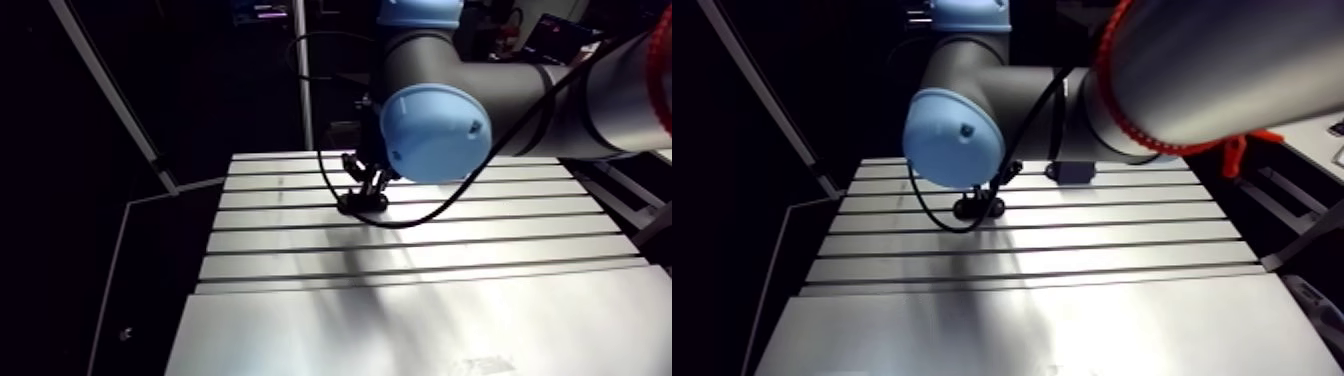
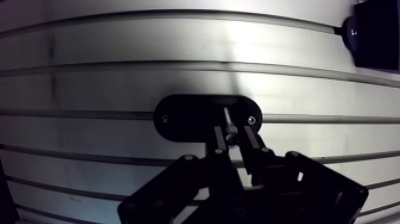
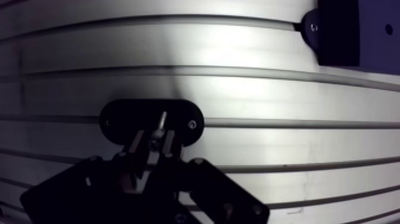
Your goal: Pick up the M10 bolt and insert it into the hole until fully seated.
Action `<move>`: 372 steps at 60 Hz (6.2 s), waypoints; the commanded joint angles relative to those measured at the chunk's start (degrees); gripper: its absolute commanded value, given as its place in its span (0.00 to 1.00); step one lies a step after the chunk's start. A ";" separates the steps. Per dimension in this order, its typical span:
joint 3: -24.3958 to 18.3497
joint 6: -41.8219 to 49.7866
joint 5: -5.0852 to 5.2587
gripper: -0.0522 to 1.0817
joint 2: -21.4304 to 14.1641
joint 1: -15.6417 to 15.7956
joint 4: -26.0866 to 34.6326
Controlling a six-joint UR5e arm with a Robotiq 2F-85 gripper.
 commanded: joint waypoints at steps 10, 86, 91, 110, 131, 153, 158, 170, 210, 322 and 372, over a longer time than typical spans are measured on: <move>-0.37 -0.32 0.39 0.80 -0.16 -0.05 0.16; -33.53 -0.23 -0.84 0.99 0.81 -6.15 42.22; -36.29 -0.25 -1.25 1.00 2.55 -7.21 44.79; -42.09 -0.25 -1.80 0.99 6.73 -9.05 48.68; -43.70 -0.34 -4.86 1.00 9.74 -11.19 48.18; -44.52 -0.34 -4.60 1.00 12.46 -12.61 48.25; -44.45 -0.34 -4.78 1.00 12.58 -12.70 48.19; -44.43 -0.34 -4.88 1.00 13.44 -13.15 48.09; -44.45 -0.34 -4.27 1.00 14.60 -13.43 48.00; -43.91 -0.25 -4.09 1.00 16.71 -13.77 46.86; -43.91 -0.07 -4.09 0.99 16.89 -13.77 46.77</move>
